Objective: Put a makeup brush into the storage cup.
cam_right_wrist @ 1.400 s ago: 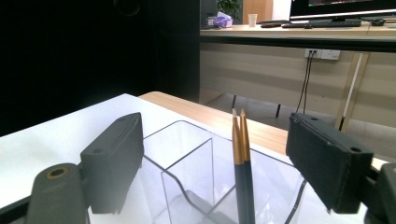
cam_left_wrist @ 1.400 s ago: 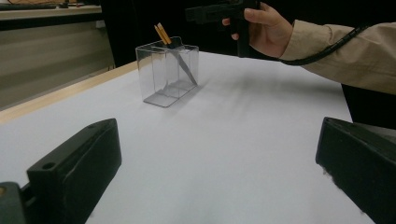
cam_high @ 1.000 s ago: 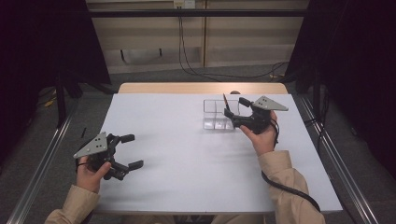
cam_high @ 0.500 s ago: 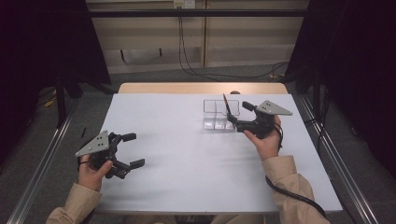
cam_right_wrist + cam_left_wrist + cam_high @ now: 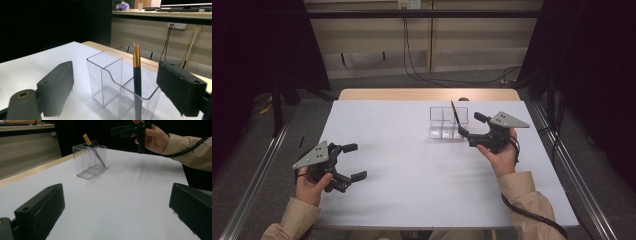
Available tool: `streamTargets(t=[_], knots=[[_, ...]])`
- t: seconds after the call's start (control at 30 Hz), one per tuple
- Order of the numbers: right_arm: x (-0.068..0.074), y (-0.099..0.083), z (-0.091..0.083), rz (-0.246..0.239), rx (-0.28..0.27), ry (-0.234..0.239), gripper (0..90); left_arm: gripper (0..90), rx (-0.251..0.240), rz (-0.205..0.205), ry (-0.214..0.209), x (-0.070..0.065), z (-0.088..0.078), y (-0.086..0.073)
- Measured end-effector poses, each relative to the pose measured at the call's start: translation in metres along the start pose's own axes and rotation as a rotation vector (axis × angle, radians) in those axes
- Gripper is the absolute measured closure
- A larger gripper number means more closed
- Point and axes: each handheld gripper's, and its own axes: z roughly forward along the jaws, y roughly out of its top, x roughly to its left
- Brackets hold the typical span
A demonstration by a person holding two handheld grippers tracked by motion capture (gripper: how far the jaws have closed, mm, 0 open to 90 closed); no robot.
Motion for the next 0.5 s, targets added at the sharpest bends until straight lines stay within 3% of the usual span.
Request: streamTargets(t=[0.5], knots=[[0.006,0.000,-0.015,-0.019,0.020,0.009,11.8,0.0,-0.004,-0.003,0.001,-0.001,-0.003,-0.001]])
